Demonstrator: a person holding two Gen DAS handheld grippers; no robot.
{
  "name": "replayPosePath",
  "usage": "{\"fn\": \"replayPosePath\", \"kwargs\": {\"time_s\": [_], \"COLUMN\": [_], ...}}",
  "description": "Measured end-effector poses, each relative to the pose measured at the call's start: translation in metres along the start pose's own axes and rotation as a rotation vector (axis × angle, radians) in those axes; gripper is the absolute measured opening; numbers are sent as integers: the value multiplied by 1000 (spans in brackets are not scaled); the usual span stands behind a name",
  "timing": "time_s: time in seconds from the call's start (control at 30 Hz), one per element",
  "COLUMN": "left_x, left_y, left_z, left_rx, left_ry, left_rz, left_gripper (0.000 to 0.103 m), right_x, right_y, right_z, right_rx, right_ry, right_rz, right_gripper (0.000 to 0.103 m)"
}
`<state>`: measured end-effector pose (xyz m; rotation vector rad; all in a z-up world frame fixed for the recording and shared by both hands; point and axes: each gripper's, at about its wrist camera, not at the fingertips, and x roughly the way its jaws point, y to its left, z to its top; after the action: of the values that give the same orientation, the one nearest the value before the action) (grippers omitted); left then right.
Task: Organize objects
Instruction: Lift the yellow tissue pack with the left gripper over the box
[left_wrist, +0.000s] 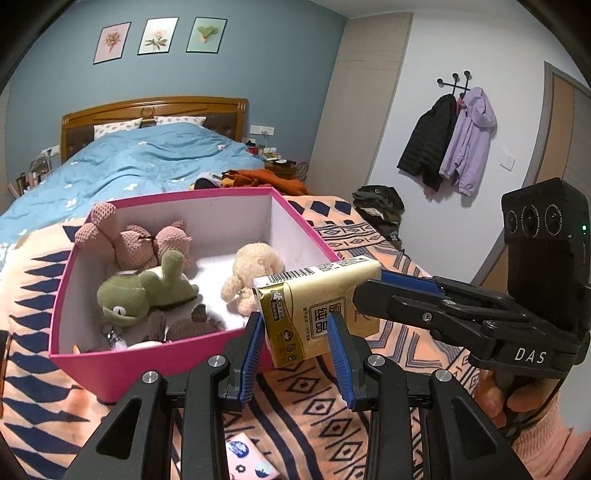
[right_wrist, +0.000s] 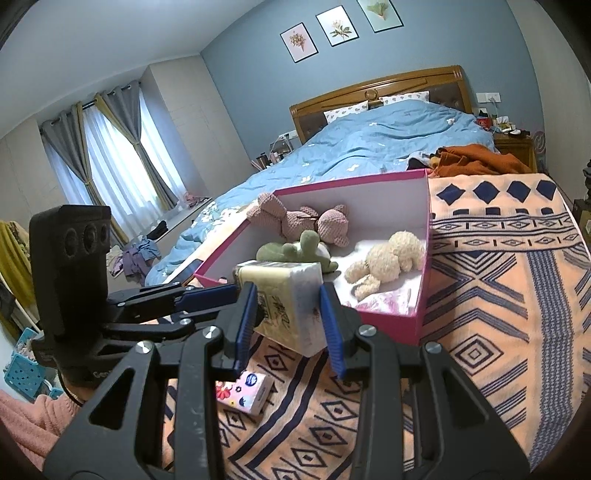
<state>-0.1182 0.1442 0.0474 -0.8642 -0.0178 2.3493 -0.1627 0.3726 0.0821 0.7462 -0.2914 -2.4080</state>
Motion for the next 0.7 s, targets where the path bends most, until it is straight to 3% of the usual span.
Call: {"fn": "replayPosePath", "kwargs": {"time_s": [0.7], "left_x": [13], "left_y": [3], "left_z": [21], "left_rx": [7], "left_ry": [-20], "left_rz": [26], "left_gripper": [35], "right_x": [10], "right_y": [-11], "right_z": [17], "right_rx": [-1], "right_ry": [-18], "right_rz": [-22], "right_gripper": [38]}}
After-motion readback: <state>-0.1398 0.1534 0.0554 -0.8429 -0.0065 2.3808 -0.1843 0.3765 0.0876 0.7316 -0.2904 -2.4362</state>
